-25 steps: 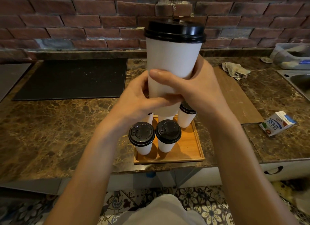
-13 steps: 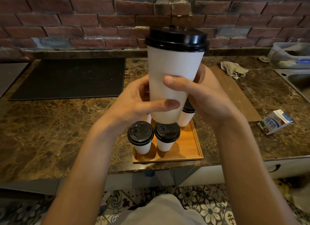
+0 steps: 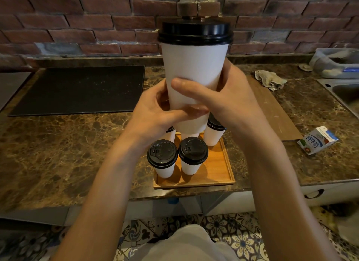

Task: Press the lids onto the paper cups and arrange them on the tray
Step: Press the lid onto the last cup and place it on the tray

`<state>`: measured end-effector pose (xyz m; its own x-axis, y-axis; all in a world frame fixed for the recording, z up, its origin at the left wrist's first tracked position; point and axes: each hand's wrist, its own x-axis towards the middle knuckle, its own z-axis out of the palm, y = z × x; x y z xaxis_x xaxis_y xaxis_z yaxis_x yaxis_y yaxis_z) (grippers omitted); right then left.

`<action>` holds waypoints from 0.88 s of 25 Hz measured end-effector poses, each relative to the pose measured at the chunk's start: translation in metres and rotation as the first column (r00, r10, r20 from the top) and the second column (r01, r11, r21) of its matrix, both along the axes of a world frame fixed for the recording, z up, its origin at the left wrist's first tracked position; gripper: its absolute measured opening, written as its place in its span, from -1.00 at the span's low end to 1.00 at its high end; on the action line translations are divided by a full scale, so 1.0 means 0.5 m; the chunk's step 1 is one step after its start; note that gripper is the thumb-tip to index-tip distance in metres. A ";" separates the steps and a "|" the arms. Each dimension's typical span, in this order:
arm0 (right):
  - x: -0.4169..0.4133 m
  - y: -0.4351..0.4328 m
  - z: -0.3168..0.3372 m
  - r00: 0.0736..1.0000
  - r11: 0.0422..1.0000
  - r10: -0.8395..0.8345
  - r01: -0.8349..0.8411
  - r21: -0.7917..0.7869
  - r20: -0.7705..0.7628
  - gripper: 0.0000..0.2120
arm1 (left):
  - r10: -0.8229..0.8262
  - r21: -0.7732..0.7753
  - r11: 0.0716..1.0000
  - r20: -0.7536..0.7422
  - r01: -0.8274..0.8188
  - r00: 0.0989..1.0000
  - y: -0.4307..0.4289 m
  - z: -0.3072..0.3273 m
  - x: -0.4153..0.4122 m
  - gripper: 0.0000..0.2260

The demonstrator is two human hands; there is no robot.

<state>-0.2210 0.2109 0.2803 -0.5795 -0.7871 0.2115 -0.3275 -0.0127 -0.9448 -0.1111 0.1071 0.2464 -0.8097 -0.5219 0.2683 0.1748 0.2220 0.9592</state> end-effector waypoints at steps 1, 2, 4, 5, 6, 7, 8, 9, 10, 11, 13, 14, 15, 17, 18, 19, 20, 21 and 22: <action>0.004 -0.003 -0.001 1.000 1.000 -0.018 0.018 -0.002 -0.008 -0.32 | 0.019 0.002 1.000 0.000 -0.019 1.000 -0.001 -0.002 -0.001 -0.57; 0.009 -0.005 -0.004 0.999 0.999 -0.039 0.039 -0.001 -0.019 -0.31 | 0.041 -0.002 0.999 0.002 -0.041 0.999 -0.002 -0.005 -0.003 -0.57; 0.016 -0.010 -0.009 0.995 0.996 -0.091 0.091 -0.003 -0.041 -0.29 | 0.075 -0.008 0.997 0.008 -0.075 0.997 -0.001 -0.009 -0.005 -0.57; 0.019 -0.011 -0.010 0.993 0.994 -0.110 0.110 -0.012 -0.040 -0.30 | 0.078 0.000 0.997 0.005 -0.078 0.997 0.001 -0.009 -0.006 -0.57; 0.019 -0.011 -0.009 0.993 0.993 -0.116 0.115 -0.027 -0.031 -0.31 | 0.074 0.003 0.997 0.001 -0.074 0.997 0.002 -0.007 -0.005 -0.57; 0.018 -0.011 -0.008 0.994 0.993 -0.110 0.109 -0.044 -0.015 -0.33 | 0.067 -0.005 0.998 0.001 -0.067 0.998 0.001 -0.005 -0.005 -0.58; 0.016 -0.010 -0.006 0.995 0.993 -0.098 0.098 -0.059 0.004 -0.34 | 0.059 -0.019 0.998 0.002 -0.059 0.998 0.000 -0.002 -0.004 -0.58; 0.013 -0.008 -0.004 0.996 0.994 -0.085 0.087 -0.070 0.023 -0.35 | 0.047 -0.028 0.999 0.003 -0.047 0.999 -0.001 0.001 -0.002 -0.59; 0.010 -0.007 -0.003 0.997 0.994 -0.073 0.076 -0.076 0.039 -0.36 | 0.034 -0.029 0.999 0.002 -0.034 0.999 -0.003 0.002 -0.001 -0.59; 0.007 -0.005 -0.002 0.997 0.995 -0.061 0.065 -0.078 0.051 -0.36 | 0.021 -0.026 0.999 0.002 -0.021 1.000 -0.005 0.004 0.000 -0.59; 0.003 -0.004 -0.002 0.998 0.996 -0.036 0.040 -0.077 0.058 -0.36 | -0.006 -0.022 1.000 -0.002 0.006 1.000 -0.006 0.006 0.002 -0.60; 0.001 -0.003 -0.002 0.998 0.997 -0.020 0.025 -0.078 0.057 -0.36 | -0.019 -0.020 1.000 -0.005 0.019 1.000 -0.006 0.006 0.002 -0.62; -0.001 -0.001 -0.002 0.998 0.997 -0.005 0.009 -0.078 0.057 -0.36 | -0.032 -0.015 0.999 -0.003 0.032 0.999 -0.008 0.006 0.002 -0.62; -0.008 0.002 -0.002 0.997 0.996 0.030 -0.024 -0.083 0.077 -0.40 | -0.076 0.007 0.997 0.007 0.076 0.997 -0.011 0.007 0.004 -0.64; -0.011 0.003 -0.002 0.994 0.995 0.058 -0.050 -0.086 0.094 -0.44 | -0.106 0.020 0.994 0.014 0.106 0.994 -0.013 0.007 0.005 -0.66; -0.015 0.004 -0.002 0.990 0.993 0.093 -0.084 -0.087 0.107 -0.46 | -0.136 0.033 0.990 0.022 0.136 0.990 -0.013 0.007 0.006 -0.67; -0.018 0.004 -0.004 0.985 0.989 0.130 -0.121 -0.083 0.115 -0.46 | -0.164 0.040 0.986 0.027 0.163 0.986 -0.014 0.008 0.007 -0.68; -0.021 0.005 -0.006 0.980 0.985 0.162 -0.153 -0.077 0.120 -0.44 | -0.189 0.044 0.981 0.028 0.187 0.982 -0.013 0.008 0.007 -0.67; -0.023 0.004 -0.008 0.974 0.981 0.187 -0.179 -0.073 0.125 -0.41 | -0.204 0.047 0.978 0.025 0.203 0.979 -0.012 0.007 0.007 -0.66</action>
